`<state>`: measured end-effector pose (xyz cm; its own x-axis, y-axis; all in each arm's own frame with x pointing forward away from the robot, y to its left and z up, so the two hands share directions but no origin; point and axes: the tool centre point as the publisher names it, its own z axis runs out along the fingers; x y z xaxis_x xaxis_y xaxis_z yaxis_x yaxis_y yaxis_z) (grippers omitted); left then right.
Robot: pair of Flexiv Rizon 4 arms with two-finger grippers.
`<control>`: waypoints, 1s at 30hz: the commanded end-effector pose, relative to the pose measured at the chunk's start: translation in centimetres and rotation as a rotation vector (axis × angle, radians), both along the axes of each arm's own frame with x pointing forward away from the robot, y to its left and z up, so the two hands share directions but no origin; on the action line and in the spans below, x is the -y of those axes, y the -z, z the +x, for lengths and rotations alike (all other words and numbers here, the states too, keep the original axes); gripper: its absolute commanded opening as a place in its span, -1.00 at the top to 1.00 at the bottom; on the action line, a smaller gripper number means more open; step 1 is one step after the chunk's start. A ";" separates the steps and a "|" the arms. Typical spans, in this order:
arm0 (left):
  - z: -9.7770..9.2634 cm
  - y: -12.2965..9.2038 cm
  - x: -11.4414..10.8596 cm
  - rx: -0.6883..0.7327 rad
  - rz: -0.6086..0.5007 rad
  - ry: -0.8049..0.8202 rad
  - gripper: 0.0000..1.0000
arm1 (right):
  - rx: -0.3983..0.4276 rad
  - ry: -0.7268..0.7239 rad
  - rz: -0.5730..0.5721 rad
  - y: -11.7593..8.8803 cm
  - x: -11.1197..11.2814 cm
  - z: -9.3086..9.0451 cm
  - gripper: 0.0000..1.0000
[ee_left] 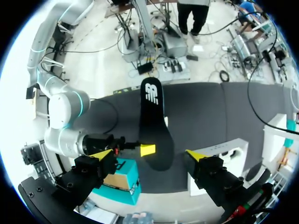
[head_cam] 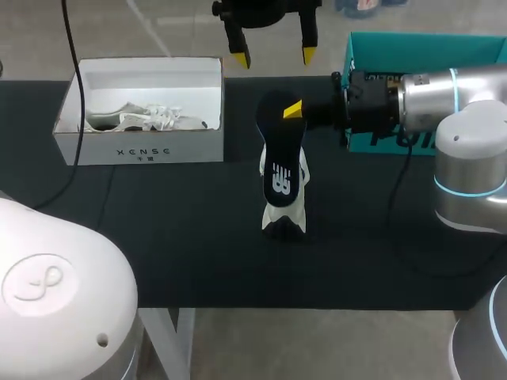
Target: Take the shoe out of the shoebox, open the shoe tongue, remove and reinsert the insole, then place the shoe into the shoebox
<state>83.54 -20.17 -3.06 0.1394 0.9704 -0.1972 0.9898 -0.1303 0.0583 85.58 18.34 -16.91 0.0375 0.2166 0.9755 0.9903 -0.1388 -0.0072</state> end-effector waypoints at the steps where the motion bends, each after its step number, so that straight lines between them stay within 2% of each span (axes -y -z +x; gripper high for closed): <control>1: -0.1 0.8 -1.5 0.001 -0.217 0.026 -1.00 | -0.002 0.005 0.007 -0.3 0.0 0.0 1.00; 11: 0.1 0.8 -5.0 0.082 -0.712 -0.056 -1.00 | 0.000 0.023 0.076 -2.4 1.2 0.5 1.00; 15: 0.3 0.9 -5.6 0.123 -0.857 -0.052 -1.00 | -0.012 0.025 0.106 -3.5 1.6 0.9 1.00; 21: 0.3 1.3 -5.5 0.135 -0.948 -0.008 -1.00 | -0.011 0.028 0.134 -4.6 2.3 1.0 1.00; 30: 0.4 2.3 -3.5 0.093 -1.148 -0.129 -1.00 | -0.022 0.030 0.202 -7.3 2.9 0.6 1.00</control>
<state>84.08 -16.22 -4.35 0.1005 0.6395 -0.7622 0.9858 0.0397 0.1633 86.72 15.68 -10.07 0.0627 0.0165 0.9979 0.9858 -0.1572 -0.0593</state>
